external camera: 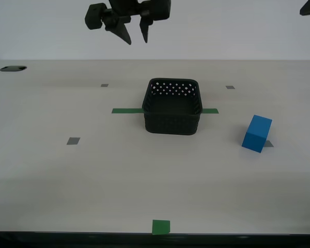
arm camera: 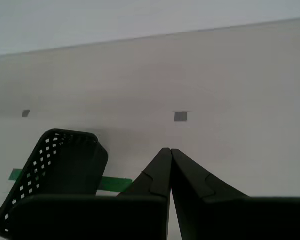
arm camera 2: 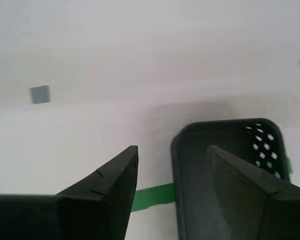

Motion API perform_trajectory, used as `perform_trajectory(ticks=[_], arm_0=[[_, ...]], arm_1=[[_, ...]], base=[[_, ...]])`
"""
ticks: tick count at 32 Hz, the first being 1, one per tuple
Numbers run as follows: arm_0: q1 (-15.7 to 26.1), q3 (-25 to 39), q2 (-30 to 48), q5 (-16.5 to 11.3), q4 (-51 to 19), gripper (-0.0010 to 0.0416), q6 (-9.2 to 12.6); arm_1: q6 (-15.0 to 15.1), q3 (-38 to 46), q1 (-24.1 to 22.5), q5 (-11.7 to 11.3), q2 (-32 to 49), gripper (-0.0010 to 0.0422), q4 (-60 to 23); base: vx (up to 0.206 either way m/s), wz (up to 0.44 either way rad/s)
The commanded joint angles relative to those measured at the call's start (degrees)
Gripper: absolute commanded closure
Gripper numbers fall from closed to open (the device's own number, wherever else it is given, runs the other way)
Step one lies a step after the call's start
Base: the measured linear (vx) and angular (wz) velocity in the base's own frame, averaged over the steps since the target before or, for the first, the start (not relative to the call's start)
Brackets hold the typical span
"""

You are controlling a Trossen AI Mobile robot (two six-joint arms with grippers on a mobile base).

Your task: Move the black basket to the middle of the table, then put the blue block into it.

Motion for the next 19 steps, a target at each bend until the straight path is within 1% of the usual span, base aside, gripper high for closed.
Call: perform_trajectory(ticks=[1,2,3,4,5,6,7,8,9,10,11,12,14,16,17,18,19], arm_0=[[0.20,3.96,-0.09,-0.59,-10.19,0.0405,0.02],[0.22,4.37,-0.09,-0.59,-11.58,0.0405,0.04],[0.28,5.40,-0.07,-0.87,-15.54,0.0405,0.04],[0.28,5.51,-0.09,-1.77,-17.11,0.0405,0.02],[0.33,5.42,-0.09,-3.13,-18.97,0.0405,0.04],[0.33,5.33,-0.09,-4.46,-19.91,0.0405,0.09],[0.33,4.48,-0.07,-9.40,-21.59,0.0405,1.60],[0.37,3.69,-0.09,-11.39,-21.64,0.0405,4.26],[0.42,2.99,-0.09,-11.67,-21.55,0.0403,6.73],[0.44,2.40,-0.09,-11.23,-21.53,0.0402,7.30],[0.44,1.97,-0.09,-10.47,-21.31,0.0402,7.32],[0.44,0.66,0.35,-7.78,-20.92,0.0396,7.28],[0.44,-0.37,0.37,-7.61,-20.87,0.0385,7.28],[0.59,-2.49,0.37,-7.98,-21.07,0.0342,7.34],[0.70,-3.28,0.37,-8.07,-21.22,0.0312,7.43],[0.72,-4.15,0.37,-8.02,-21.20,0.0275,8.35],[0.76,-4.48,0.37,-8.04,-21.20,0.0257,8.98]], arm_1=[[0.76,0.07,2.03,-0.31,-0.85,0.0271,-1.55],[1.09,0.07,2.27,-0.31,-0.85,0.0279,-1.79],[1.68,0.07,3.13,-0.50,-0.85,0.0307,-2.40],[1.77,0.07,3.67,-1.68,-0.85,0.0327,-2.58],[2.58,0.07,4.17,-3.10,-0.85,0.0347,-2.64],[3.23,0.07,4.42,-3.72,-0.85,0.0356,-2.64],[5.03,0.07,5.22,-5.86,-0.85,0.0388,-2.80],[5.53,0.07,5.75,-6.80,-0.85,0.0405,-2.99],[5.64,0.07,6.27,-7.28,-0.85,0.0417,-2.99],[5.64,0.04,6.86,-7.34,-0.87,0.0410,-2.99],[5.66,0.04,7.19,-7.32,-0.87,0.0407,-2.99],[5.88,0.04,8.41,-7.32,-0.87,0.0406,-2.95],[6.23,0.04,9.07,-7.32,-0.87,0.0406,-2.89],[7.08,0.02,10.82,-7.32,-0.87,0.0406,-1.81],[7.52,0.02,11.80,-7.32,-0.87,0.0406,-1.22],[7.69,0.02,12.81,-7.32,-0.87,0.0406,-0.59],[7.67,0.02,13.25,-7.30,-0.87,0.0406,-0.39]], base=[[0.000,0.000],[0.000,0.000],[0.000,0.000],[0.000,0.000],[0.000,0.000],[0.000,0.000],[0.000,0.000],[0.000,0.000],[0.000,0.000],[0.000,0.000],[0.000,0.000],[0.000,0.000],[0.000,0.000],[0.000,0.000],[0.000,0.000],[0.000,0.000],[0.000,0.000]])
